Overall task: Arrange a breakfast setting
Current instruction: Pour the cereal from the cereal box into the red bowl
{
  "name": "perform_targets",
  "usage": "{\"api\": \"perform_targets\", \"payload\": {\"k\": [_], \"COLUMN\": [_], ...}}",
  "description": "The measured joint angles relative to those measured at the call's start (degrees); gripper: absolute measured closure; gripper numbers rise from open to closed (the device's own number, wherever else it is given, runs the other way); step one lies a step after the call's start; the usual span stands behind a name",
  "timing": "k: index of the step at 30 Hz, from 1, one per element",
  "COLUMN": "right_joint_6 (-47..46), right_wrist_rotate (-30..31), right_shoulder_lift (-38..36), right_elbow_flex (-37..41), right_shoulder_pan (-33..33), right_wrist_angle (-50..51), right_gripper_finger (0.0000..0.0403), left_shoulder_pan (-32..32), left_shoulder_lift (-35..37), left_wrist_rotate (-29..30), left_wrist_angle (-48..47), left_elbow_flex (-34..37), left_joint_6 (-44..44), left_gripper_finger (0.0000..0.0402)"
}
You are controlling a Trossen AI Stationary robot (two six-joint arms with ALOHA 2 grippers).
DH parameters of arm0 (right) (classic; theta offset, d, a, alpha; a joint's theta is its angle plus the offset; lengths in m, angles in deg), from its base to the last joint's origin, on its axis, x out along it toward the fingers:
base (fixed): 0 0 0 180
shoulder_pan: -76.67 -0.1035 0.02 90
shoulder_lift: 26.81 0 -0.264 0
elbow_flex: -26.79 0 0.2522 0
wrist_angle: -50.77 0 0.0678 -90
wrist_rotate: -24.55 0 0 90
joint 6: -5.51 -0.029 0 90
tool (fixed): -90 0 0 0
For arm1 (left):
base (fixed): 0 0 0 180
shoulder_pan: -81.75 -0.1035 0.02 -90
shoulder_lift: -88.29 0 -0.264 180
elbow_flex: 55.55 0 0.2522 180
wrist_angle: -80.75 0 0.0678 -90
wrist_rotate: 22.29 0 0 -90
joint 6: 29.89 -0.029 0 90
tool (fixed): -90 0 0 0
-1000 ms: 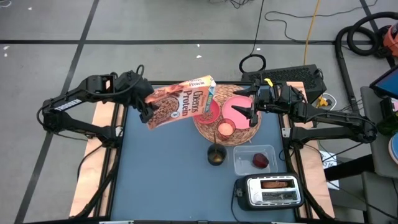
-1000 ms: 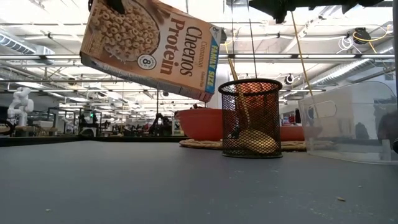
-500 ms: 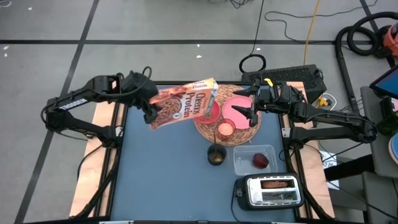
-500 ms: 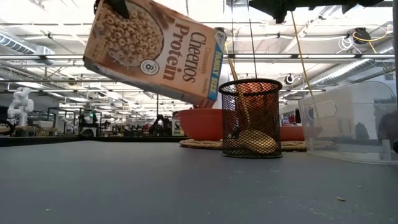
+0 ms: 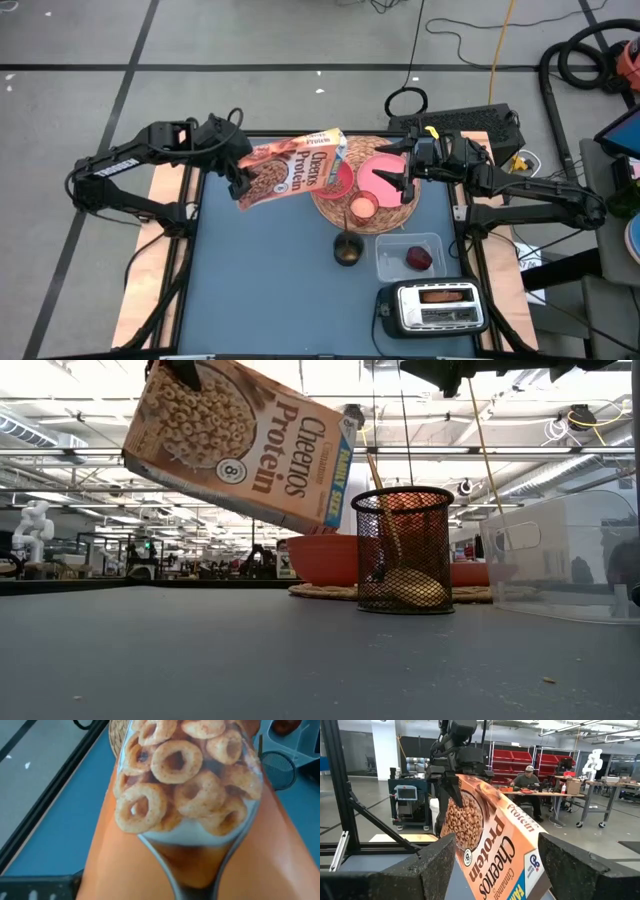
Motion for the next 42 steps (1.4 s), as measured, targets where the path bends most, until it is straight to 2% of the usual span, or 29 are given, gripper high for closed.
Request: {"api": "perform_targets", "payload": {"k": [8, 32, 37, 42], "right_joint_6": [-0.1, -0.1, -0.1, -0.1], "right_wrist_rotate": [0.0, 0.0, 0.0, 0.0], "right_shoulder_lift": [0.0, 0.0, 0.0, 0.0], "right_elbow_flex": [0.0, 0.0, 0.0, 0.0], "right_shoulder_pan": [0.0, 0.0, 0.0, 0.0], "right_wrist_angle": [0.0, 0.0, 0.0, 0.0], "right_gripper_finger": [0.0129, 0.0129, 0.0129, 0.0129], "left_shoulder_pan": [0.2, 0.4, 0.4, 0.4], "left_shoulder_lift": [1.2, 0.9, 0.6, -0.3], "left_wrist_rotate": [0.0, 0.0, 2.5, 1.9], "left_wrist_angle": [2.4, 0.8, -0.1, 0.4], "left_elbow_flex": [-2.4, -1.2, -1.2, -1.2], "left_joint_6": [0.0, 0.7, 0.1, -0.4], "left_gripper_finger": [0.0194, 0.0195, 0.0195, 0.0195]}}
